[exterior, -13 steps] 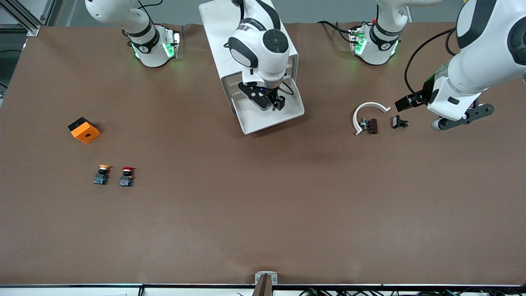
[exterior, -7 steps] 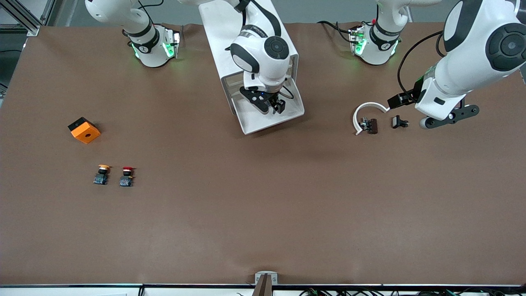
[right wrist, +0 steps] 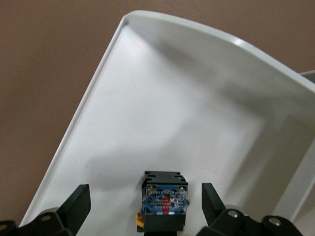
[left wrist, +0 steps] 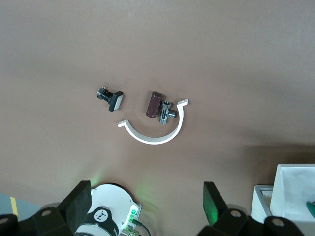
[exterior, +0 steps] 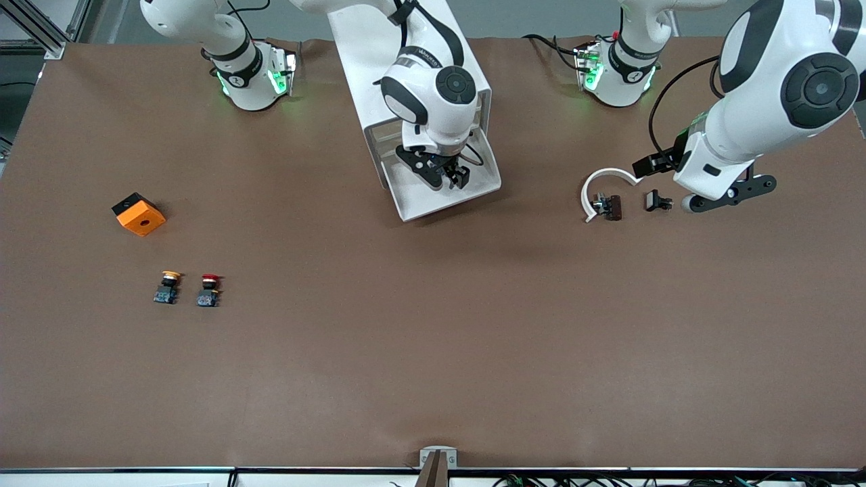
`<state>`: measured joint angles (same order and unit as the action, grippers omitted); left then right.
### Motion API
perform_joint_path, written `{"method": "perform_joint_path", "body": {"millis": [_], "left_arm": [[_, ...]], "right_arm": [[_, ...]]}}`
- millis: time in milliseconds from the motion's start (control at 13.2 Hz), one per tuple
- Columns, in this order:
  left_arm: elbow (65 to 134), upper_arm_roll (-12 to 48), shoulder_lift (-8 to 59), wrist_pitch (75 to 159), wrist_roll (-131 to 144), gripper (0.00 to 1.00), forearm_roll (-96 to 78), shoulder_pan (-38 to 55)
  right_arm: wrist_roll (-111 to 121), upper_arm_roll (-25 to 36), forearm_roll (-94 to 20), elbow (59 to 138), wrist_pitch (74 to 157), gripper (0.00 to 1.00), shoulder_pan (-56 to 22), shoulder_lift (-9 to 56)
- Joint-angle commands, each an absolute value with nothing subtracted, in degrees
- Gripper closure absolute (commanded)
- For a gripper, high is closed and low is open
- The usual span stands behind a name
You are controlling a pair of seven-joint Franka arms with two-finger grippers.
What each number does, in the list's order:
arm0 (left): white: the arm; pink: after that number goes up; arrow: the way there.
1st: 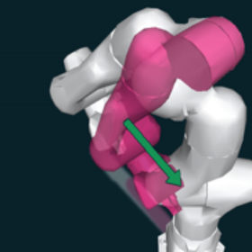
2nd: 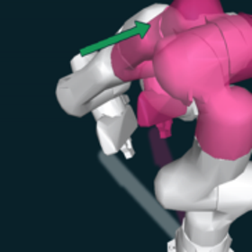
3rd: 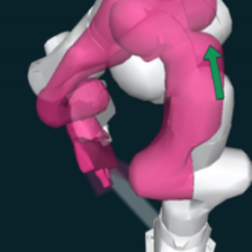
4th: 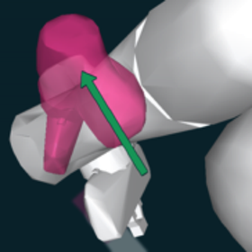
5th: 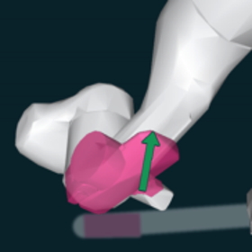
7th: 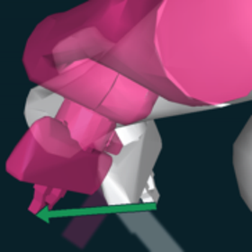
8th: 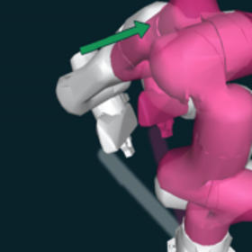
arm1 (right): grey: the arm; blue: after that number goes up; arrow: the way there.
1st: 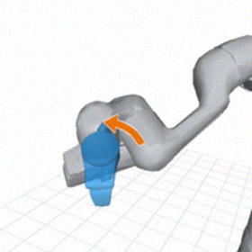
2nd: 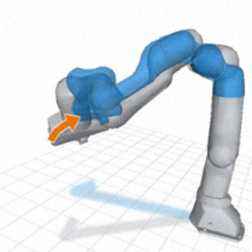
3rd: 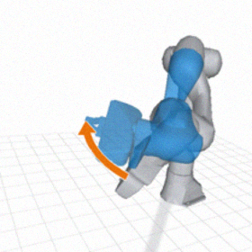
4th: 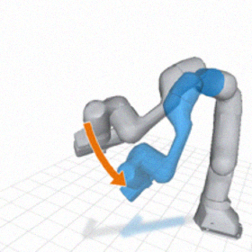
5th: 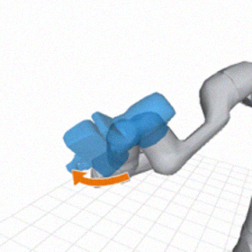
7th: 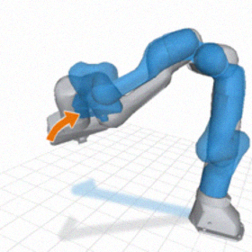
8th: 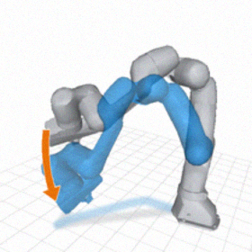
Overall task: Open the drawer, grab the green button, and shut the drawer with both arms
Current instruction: 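Grasp the green push-button switch inside the drawer with the right gripper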
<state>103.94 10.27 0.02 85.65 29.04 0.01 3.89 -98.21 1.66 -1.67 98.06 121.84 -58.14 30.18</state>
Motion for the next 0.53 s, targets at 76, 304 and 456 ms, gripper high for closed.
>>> {"method": "perform_joint_path", "body": {"millis": [76,304,456], "left_arm": [[105.82,10.55,-1.49,85.87,28.12,0.00,1.23,4.04],[105.73,10.55,-1.49,85.43,28.12,0.00,1.23,4.04],[105.73,10.55,-1.49,85.25,28.21,0.00,1.23,4.13]], "right_arm": [[-98.09,2.02,-3.60,96.94,123.22,0.00,-58.89,31.99],[-98.09,2.02,-3.60,96.86,123.22,0.00,-59.24,31.99],[-98.00,2.02,-3.60,96.86,122.87,0.07,-59.76,31.99]]}}
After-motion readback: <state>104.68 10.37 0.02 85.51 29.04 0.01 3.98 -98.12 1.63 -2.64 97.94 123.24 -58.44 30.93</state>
